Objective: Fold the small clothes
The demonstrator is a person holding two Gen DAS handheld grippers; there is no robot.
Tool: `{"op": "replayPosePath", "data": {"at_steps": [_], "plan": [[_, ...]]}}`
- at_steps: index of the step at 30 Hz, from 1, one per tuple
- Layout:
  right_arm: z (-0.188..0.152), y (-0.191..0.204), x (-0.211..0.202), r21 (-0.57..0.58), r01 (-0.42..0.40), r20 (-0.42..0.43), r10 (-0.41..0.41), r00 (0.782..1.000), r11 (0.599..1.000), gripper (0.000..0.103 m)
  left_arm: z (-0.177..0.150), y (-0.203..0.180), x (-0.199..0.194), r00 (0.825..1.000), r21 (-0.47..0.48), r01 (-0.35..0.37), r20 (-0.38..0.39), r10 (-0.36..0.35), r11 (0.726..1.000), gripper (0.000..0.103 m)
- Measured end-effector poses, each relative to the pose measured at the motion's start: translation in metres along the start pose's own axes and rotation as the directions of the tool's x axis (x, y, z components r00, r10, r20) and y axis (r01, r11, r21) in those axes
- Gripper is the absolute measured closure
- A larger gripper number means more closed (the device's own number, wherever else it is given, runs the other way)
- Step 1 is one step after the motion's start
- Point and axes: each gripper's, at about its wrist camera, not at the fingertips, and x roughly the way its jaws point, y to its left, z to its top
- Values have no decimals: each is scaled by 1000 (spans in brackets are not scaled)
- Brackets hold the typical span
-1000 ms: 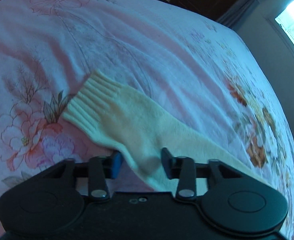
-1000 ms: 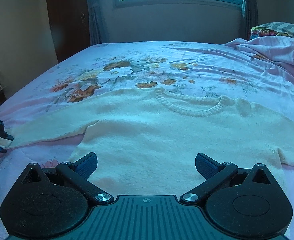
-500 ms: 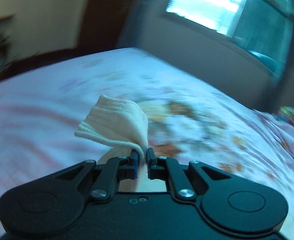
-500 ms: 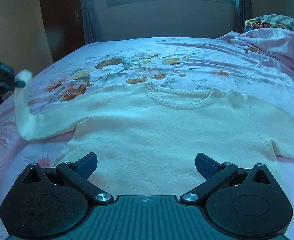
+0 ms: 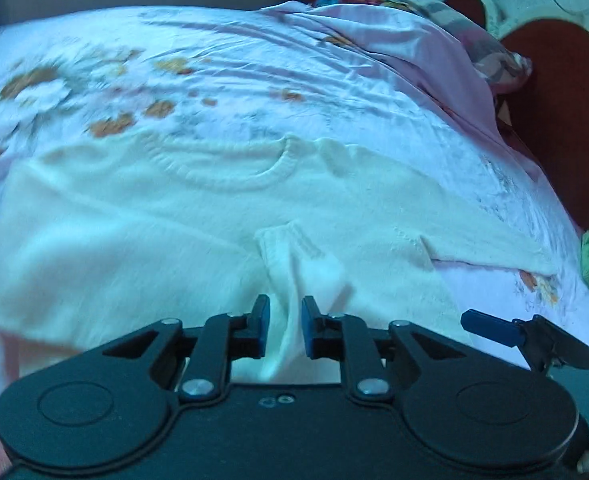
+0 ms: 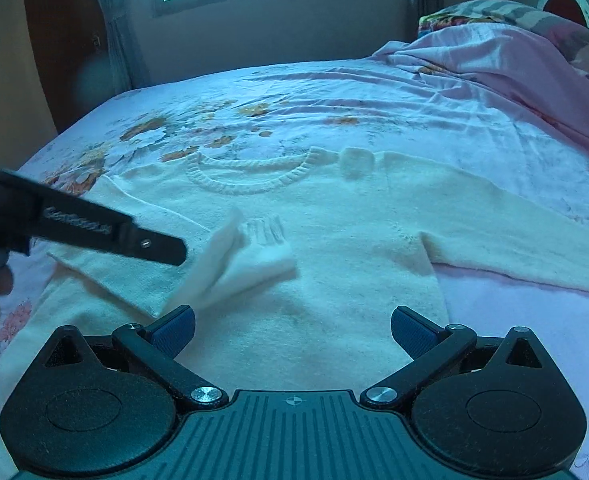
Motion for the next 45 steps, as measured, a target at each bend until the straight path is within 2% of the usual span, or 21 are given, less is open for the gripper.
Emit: {"op": "replayPosePath", "data": {"at_steps": [2,4,7,9,13,14,15,17,20,21,22,23,24,26,30,35,37,38,41,42,45], "plan": [[1,-6,2,29,-22,-8,22,1000,999,0,-8,12,-23,999,-20,-21,29,21,1000,80],[6,-6,8,47,-37,-14,38,999,998,0,-5,24,-39,995,-53,-78,63,82,996,78],[15,5,19,47,-49,-23,50,998,998,0,-7,51,-54,970,-107,-211,96,221,972,78],[22,15,26,28,-58,-18,58,998,998,0,-12,69,-59,958,-155,-259,83,274,953,78],[38,41,46,-13,-82,-16,82,997,997,1,-30,89,-58,951,-213,-286,54,304,934,78],[43,48,52,-24,-73,-20,73,997,997,6,-34,91,-58,951,-222,-288,51,306,932,78],[49,53,60,-31,-70,-28,69,997,997,23,-37,93,-59,952,-230,-282,52,302,931,78],[57,62,79,-31,-56,-61,54,997,998,40,-42,95,-59,953,-244,-277,51,297,929,78],[60,64,101,-41,-1,-122,-4,993,999,40,-47,96,-57,957,-253,-262,54,284,931,78],[58,62,104,-45,11,-134,-17,991,999,43,-49,95,-57,957,-252,-262,56,285,931,78],[56,58,104,-38,8,-141,-14,990,999,53,-51,94,-56,957,-250,-262,57,284,932,78],[55,52,102,-20,1,-143,-4,990,1000,87,-51,93,-55,958,-249,-259,58,281,933,78],[53,43,97,9,-10,-144,11,990,1000,96,-53,93,-52,959,-249,-256,56,278,934,78],[52,26,83,68,-41,-130,49,990,997,96,-55,91,-48,959,-248,-258,53,279,934,78],[40,0,37,101,-18,-60,24,998,995,98,-58,86,-45,956,-239,-267,57,287,934,77],[-1,-24,16,133,-15,-142,34,989,991,98,-59,82,-42,951,-210,-286,53,303,935,77],[-6,-33,11,174,-45,-149,72,986,984,97,-59,81,-42,950,-211,-290,52,307,933,77],[-7,-38,9,205,-66,-146,97,984,977,91,-59,81,-42,950,-212,-292,51,309,933,77],[-1,-49,5,237,-67,-114,96,989,969,51,-59,79,-42,947,-209,-300,48,317,931,77],[1,-52,5,248,-62,-109,91,990,967,48,-58,78,-41,947,-207,-301,48,317,931,76],[7,-62,15,280,-53,-111,87,990,959,48,-58,78,-40,946,-207,-304,47,320,930,75]]}}
